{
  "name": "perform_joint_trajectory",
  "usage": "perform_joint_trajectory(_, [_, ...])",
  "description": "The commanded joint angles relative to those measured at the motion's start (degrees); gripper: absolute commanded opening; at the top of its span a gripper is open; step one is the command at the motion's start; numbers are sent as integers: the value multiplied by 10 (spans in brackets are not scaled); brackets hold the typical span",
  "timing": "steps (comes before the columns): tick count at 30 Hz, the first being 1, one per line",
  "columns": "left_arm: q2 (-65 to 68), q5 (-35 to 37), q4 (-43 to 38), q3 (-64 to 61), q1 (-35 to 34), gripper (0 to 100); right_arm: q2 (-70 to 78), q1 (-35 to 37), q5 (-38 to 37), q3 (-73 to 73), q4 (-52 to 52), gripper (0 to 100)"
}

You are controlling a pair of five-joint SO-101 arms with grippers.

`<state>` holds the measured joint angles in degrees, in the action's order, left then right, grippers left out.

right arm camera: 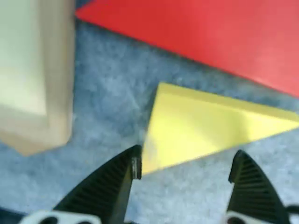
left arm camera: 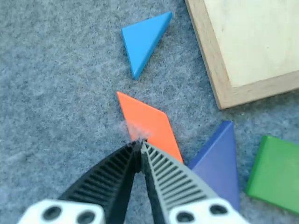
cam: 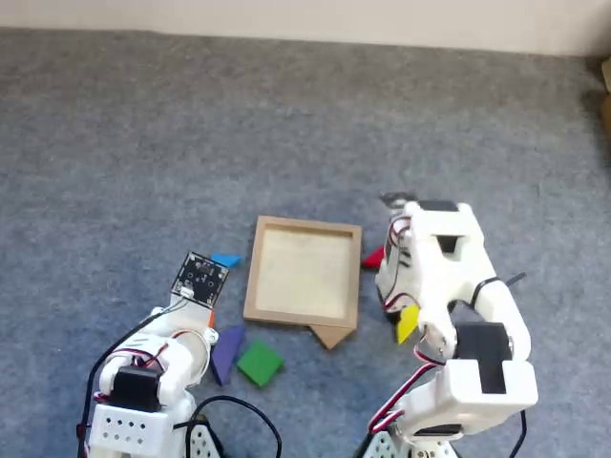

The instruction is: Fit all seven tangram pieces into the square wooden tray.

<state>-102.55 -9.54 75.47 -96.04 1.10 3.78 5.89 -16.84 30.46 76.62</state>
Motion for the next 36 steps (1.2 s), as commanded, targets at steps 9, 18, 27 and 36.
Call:
perform_joint_trajectory(9, [-18, -5, 2, -11, -7, 5, -178, -1, 179, -74, 70, 296])
perform_joint_trajectory(18, [-18, -5, 2, -11, -7, 5, -177, 23, 436, -29, -43, 323])
perform_joint_trajectory(27, [-18, -5, 2, -11, -7, 5, -127, 29, 497, 21, -112, 413])
perform_joint_trajectory(36, [-18, -5, 2, -11, -7, 5, -64, 28, 527, 58, -183, 413])
